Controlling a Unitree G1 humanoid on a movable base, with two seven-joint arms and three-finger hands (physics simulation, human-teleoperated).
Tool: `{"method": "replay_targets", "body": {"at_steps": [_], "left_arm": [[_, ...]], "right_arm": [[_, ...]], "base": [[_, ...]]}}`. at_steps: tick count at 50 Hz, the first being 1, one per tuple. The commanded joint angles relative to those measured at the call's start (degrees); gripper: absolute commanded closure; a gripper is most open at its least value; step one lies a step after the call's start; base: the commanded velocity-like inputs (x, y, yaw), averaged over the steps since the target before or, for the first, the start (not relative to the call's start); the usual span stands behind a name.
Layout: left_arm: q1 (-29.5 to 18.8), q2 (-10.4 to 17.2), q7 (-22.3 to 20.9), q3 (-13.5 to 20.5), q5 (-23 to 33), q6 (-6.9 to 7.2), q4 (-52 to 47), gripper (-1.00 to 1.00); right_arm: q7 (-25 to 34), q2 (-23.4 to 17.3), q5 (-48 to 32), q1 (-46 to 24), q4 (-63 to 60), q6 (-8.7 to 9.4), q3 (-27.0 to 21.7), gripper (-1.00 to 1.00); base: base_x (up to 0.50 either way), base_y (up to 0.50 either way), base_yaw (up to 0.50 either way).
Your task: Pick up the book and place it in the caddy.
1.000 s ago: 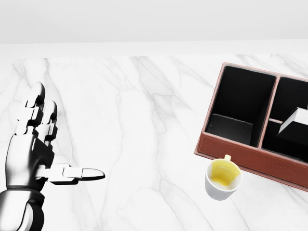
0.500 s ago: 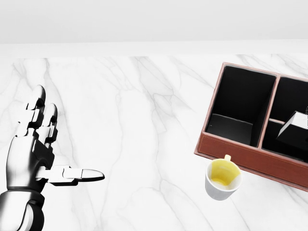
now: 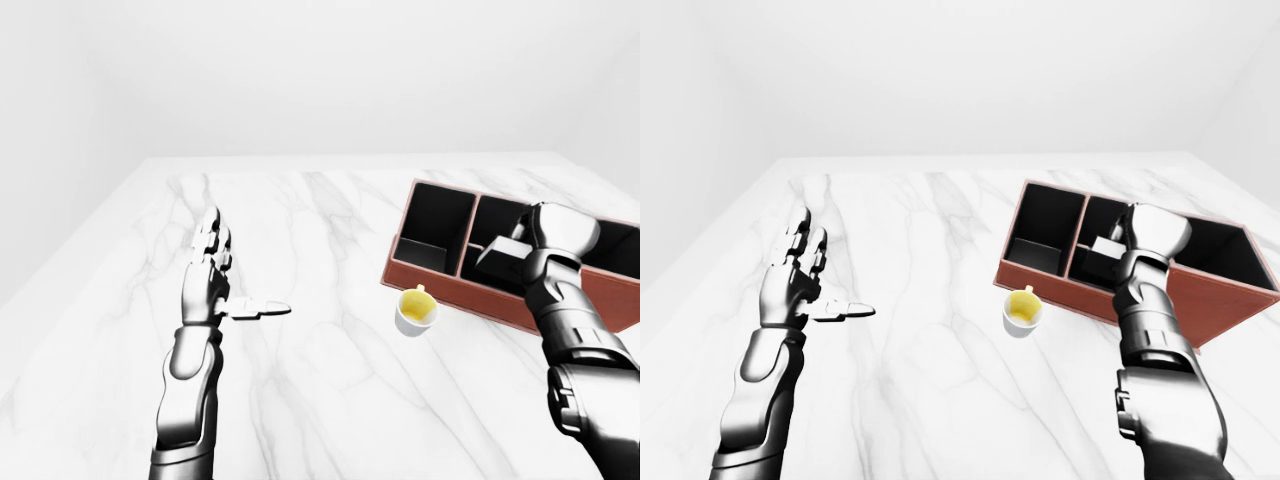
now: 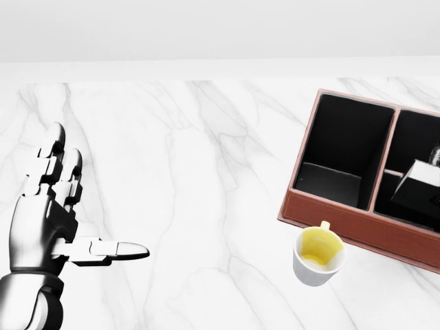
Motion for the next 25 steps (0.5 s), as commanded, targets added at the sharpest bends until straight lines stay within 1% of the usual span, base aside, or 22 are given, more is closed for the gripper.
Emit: {"method": "replay_targets", "body": {"at_steps": [1, 25], "left_arm": [[-0.05, -0.04, 0.04, -0.07, 0.15, 0.00, 0.37, -1.00], [-0.24, 0.11, 0.16, 0.25, -0.19, 0.00, 2.11, -1.00]], "right_arm": [[0.00, 0.19, -2.22, -3.32, 4.48, 0.00, 1.55, 1.00], [0.00, 1.71, -3.09, -6.17, 11.11, 0.00, 3.70, 1.00]], "base": [[0.00, 0.00, 0.00], [0.00, 0.00, 0.00]]}}
